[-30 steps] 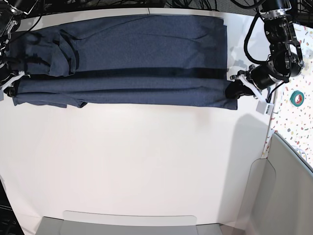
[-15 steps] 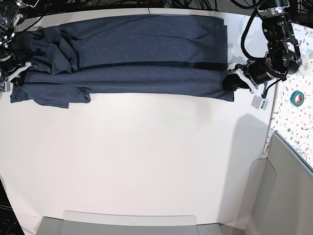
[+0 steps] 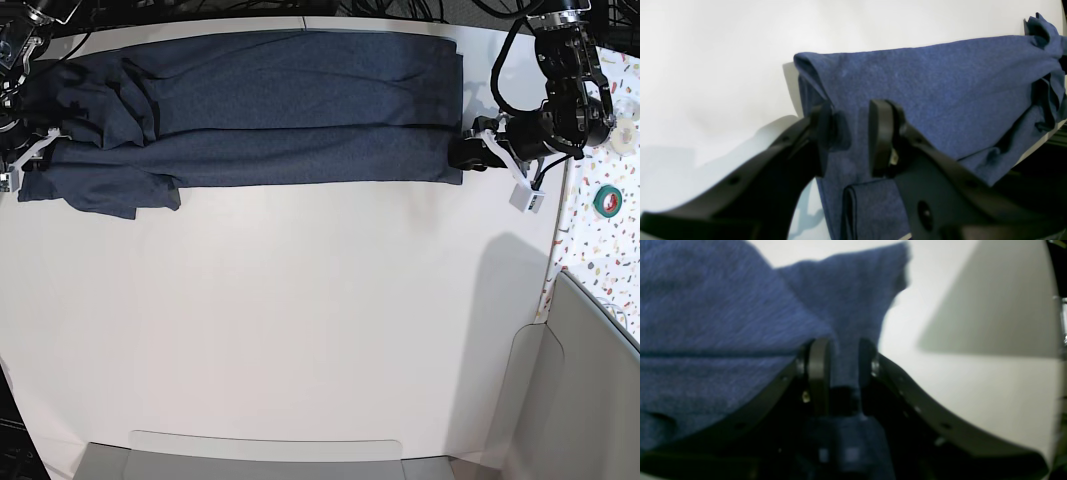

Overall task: Layout the t-shirt on the table in an organized manner, then fold the t-shirt properly
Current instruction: 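Lower the folded edge onto the shirt and hold it with both grippers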

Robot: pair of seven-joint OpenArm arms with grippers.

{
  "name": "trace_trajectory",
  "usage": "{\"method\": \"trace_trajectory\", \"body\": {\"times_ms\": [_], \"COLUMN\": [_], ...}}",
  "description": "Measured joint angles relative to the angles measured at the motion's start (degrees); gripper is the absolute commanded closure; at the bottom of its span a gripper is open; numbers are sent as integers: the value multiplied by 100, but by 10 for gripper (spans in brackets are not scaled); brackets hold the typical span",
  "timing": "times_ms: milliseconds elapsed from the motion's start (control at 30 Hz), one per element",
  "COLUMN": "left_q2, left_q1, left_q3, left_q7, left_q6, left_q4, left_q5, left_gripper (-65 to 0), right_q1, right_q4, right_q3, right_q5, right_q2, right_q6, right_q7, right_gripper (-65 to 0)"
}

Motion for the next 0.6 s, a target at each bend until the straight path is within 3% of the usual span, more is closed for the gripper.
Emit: {"method": "trace_trajectory", "body": {"times_ms": [167,333,433,600], "left_q2": [-2,13,13,13], "left_q1": [-4,-4,-2,-4], "left_q3": [-4,-4,-4,-7], "left_q7": [9,26,28,-24], "left_q6": [0,0,0,0], "left_q4": [0,0,2,2], "left_q5": [0,0,2,0], "left_gripper": [-181,-181,-181,-181], "right_q1": [216,673,1165,1784], "right_q4": [730,894,588,-308], "right_q3": [13,-35,-481,-1314], "right_q5": [59,39,-2,44], "right_q2": [59,-271,-223,-173], "right_q6": [-4,0,0,-7], "right_q7": [59,-57,-739,-929], "right_gripper": [-155,-155,-156,-157]}}
